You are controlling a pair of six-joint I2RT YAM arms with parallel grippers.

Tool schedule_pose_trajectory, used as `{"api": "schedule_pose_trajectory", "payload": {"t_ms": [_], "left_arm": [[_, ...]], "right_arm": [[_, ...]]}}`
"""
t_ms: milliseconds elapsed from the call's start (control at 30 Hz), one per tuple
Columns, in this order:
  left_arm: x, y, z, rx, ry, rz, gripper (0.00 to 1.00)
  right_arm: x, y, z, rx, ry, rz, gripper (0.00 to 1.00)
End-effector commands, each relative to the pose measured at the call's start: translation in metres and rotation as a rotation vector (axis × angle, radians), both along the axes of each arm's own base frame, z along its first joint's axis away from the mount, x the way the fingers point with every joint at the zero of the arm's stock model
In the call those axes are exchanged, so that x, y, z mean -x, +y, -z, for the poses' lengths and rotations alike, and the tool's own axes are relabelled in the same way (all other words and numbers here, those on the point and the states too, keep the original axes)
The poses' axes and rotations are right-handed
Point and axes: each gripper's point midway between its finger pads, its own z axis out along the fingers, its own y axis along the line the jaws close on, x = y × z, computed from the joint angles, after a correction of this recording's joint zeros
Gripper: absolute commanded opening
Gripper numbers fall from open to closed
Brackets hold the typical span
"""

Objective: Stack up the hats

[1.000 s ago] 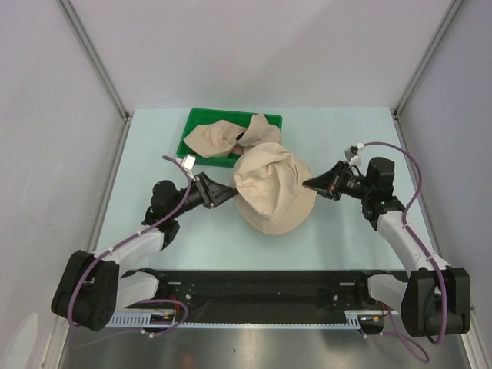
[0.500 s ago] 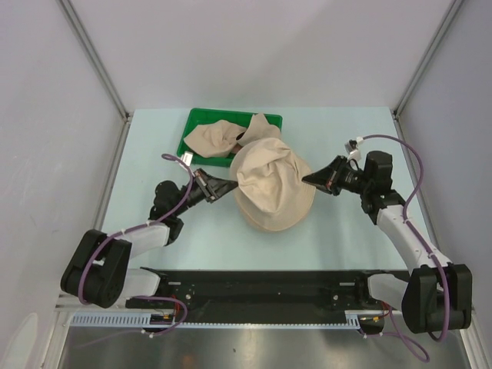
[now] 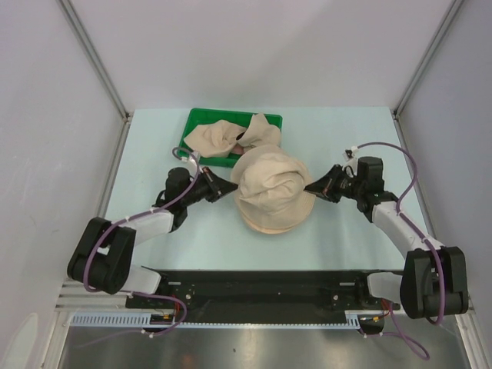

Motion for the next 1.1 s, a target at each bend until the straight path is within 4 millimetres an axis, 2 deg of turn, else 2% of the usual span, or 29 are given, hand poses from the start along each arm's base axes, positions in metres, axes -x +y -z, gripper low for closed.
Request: {"api": "schedule_pose_trajectory", "payload": {"t_ms": [0,33,67,133,167,233,267,333,367,433,467,500,533,600,633,667,733,767,833,900,967,1000,1033,1067], "left_arm": [[-0.011,0.01,0.031,-0.109,0.062,-0.035,0.0],[-0.013,0.01,0.034,-0.124,0.073,-0.033,0.0],[-0.022,0.008,0.023,-0.128,0.047,-0.036,0.0],[-0.027,0.007,0.019,-0.165,0.035,-0.02,0.0],[-0.038,0.003,0.002,-0.167,-0.01,-0.02,0.0],[-0.043,-0.002,-0.003,-0.221,-0.033,0.009,0.01],[-0.054,-0.008,-0.02,-0.229,-0.076,0.017,0.0],[-0.056,-0.018,-0.012,-0.285,-0.073,0.073,0.0],[-0.064,-0.025,-0.025,-0.3,-0.122,0.094,0.0],[-0.062,-0.038,-0.016,-0.328,-0.109,0.155,0.0],[-0.064,-0.046,-0.023,-0.337,-0.147,0.186,0.0],[-0.063,-0.051,-0.02,-0.343,-0.147,0.211,0.0],[-0.063,-0.055,-0.02,-0.347,-0.155,0.231,0.0],[-0.065,-0.061,-0.018,-0.361,-0.176,0.265,0.0],[-0.064,-0.063,-0.018,-0.358,-0.18,0.283,0.0],[-0.066,-0.064,-0.019,-0.366,-0.203,0.299,0.0],[-0.063,-0.067,-0.02,-0.362,-0.224,0.337,0.0],[-0.063,-0.068,-0.023,-0.368,-0.245,0.351,0.0],[-0.06,-0.07,-0.022,-0.367,-0.254,0.382,0.0],[-0.06,-0.07,-0.023,-0.377,-0.264,0.398,0.0],[-0.059,-0.07,-0.023,-0.379,-0.27,0.408,0.0],[-0.058,-0.07,-0.024,-0.378,-0.274,0.412,0.0],[-0.058,-0.07,-0.024,-0.378,-0.275,0.413,0.0],[-0.057,-0.07,-0.025,-0.376,-0.276,0.414,0.0]], "right_arm": [[0.002,-0.027,0.053,0.149,0.103,0.082,0.0],[0.001,-0.028,0.054,0.165,0.099,0.079,0.0],[-0.001,-0.029,0.052,0.196,0.084,0.052,0.0],[0.001,-0.022,0.046,0.239,0.052,-0.015,0.0],[0.007,-0.02,0.047,0.291,0.035,-0.077,0.0],[0.008,-0.008,0.032,0.357,-0.028,-0.157,0.0],[0.015,-0.004,0.032,0.388,-0.039,-0.209,0.0],[0.025,0.014,0.019,0.374,-0.076,-0.29,0.0],[0.03,0.021,0.015,0.362,-0.092,-0.326,0.0],[0.046,0.04,0.007,0.318,-0.123,-0.42,0.0],[0.052,0.045,0.005,0.309,-0.131,-0.451,0.02],[0.056,0.048,0.003,0.315,-0.148,-0.479,0.05],[0.061,0.05,0.001,0.321,-0.143,-0.501,0.2],[0.065,0.047,-0.003,0.322,-0.131,-0.499,0.47],[0.069,0.044,-0.009,0.309,-0.126,-0.492,0.65],[0.065,0.036,-0.015,0.291,-0.13,-0.462,0.72],[0.069,0.026,-0.034,0.252,-0.15,-0.432,0.77],[0.06,0.012,-0.043,0.248,-0.165,-0.374,0.77],[0.061,0.0,-0.064,0.224,-0.225,-0.336,0.77],[0.053,-0.015,-0.087,0.176,-0.279,-0.284,0.77],[0.044,-0.015,-0.104,0.132,-0.339,-0.279,0.77],[0.041,-0.013,-0.106,0.116,-0.347,-0.28,0.77],[0.029,-0.011,-0.115,0.101,-0.412,-0.275,0.77],[0.022,-0.011,-0.118,0.049,-0.391,-0.252,0.77]]}}
